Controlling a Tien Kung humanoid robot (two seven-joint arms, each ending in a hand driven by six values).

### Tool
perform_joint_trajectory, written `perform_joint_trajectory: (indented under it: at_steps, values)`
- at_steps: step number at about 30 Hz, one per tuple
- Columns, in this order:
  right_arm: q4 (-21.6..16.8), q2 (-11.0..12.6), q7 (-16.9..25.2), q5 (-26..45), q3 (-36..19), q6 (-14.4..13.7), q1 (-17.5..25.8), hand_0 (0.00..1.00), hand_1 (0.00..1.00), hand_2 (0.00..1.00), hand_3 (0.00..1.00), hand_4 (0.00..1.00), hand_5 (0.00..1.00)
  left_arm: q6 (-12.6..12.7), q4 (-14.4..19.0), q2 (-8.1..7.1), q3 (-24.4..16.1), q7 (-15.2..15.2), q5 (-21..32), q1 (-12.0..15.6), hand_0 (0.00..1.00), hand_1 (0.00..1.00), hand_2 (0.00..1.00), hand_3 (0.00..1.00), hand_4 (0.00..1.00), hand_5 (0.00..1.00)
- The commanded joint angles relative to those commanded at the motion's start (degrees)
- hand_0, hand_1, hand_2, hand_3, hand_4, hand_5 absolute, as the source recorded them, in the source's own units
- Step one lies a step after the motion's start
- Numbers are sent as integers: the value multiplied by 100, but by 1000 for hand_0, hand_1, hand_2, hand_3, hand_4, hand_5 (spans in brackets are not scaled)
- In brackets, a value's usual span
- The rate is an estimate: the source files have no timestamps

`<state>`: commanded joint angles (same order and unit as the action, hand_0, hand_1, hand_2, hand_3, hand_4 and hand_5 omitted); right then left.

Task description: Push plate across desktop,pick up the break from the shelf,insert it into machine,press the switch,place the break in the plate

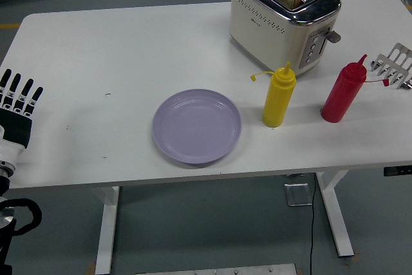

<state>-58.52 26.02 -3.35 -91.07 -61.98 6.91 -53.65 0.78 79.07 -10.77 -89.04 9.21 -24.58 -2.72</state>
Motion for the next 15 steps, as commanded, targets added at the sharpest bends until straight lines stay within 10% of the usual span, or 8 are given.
perform_joint_trajectory:
  at_steps: [15]
  values:
    - [1411, -901, -613, 126, 818, 154, -1113, 897, 867, 894, 922, 762, 376, 10, -16, -15, -19, 1, 6, -7, 814, 864, 941, 836, 632, 998]
